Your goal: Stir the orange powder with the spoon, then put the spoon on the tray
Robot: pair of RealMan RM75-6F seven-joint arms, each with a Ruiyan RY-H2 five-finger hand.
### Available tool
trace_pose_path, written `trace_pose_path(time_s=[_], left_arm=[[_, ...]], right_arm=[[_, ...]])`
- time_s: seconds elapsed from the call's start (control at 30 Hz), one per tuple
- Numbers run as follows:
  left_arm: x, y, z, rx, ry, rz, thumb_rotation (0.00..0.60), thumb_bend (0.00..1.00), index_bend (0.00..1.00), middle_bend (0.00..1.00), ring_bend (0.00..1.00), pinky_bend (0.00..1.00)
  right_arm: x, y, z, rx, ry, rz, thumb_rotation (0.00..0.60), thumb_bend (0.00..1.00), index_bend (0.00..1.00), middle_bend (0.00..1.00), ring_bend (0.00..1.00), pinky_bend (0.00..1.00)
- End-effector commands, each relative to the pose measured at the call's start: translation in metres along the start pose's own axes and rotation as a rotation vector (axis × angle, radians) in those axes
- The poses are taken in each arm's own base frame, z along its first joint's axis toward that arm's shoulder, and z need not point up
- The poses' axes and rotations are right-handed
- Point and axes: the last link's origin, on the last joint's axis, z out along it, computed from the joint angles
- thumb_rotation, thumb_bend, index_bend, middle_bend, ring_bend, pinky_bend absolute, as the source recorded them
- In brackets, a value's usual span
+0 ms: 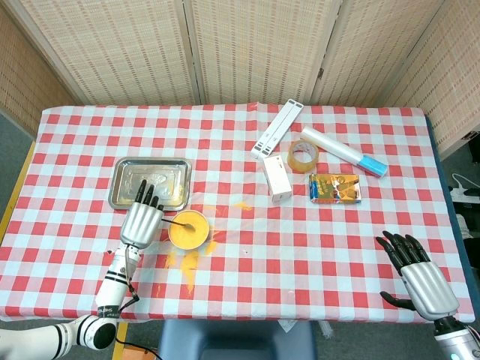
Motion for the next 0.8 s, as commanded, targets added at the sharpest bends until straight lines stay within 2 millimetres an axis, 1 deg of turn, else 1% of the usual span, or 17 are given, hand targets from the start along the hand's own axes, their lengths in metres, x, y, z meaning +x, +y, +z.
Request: trace_pose_path(time_s=[0.03,0.2,0.3,0.4,0.63,0.8], left_arm=[[0.001,-0.006,-0.009,-0.004,-0.01,0.007,0.6,0.83,0.82,0.34,0.1,0.0],[0.005,-0.006,-0.013,-0.009,0.002,-0.004,0.6,0.83,0.82,0.35,0.1,0.0],[0.022,-0.01,-0.018,0.004,0.071,-0.09,0.6,0.83,0.82,0.36,0.1,0.0],[0.028,-0.014,-0.021,0.009,0.088,-0.118,0.6,0.83,0.82,0.36,0.1,0.0],[0.027,-0.012,-0.031,-0.009,0.063,-0.113,0.6,0.83,0.82,0.36,0.1,0.0],[0.02,-0.008,-0.031,-0.02,0.037,-0.096,0.6,0.83,0.82,0.36,0.1,0.0]], right_arm=[[0.0,-0.001,-0.001,0.003,0.001,0.0,0.6,0.05,0.0,0.0,0.0,0.0],[0.0,-0.002,-0.002,0.008,0.001,0.0,0.6,0.05,0.0,0.0,0.0,0.0],[0.001,-0.004,-0.006,0.02,0.004,0.003,0.6,0.05,0.0,0.0,0.0,0.0],[0.003,-0.004,-0.007,0.023,0.012,0.006,0.6,0.05,0.0,0.0,0.0,0.0],[0.003,-0.004,-0.008,0.03,0.01,0.01,0.6,0.05,0.0,0.0,0.0,0.0],[0.005,-0.004,-0.009,0.033,0.018,0.013,0.6,0.05,0.0,0.0,0.0,0.0]])
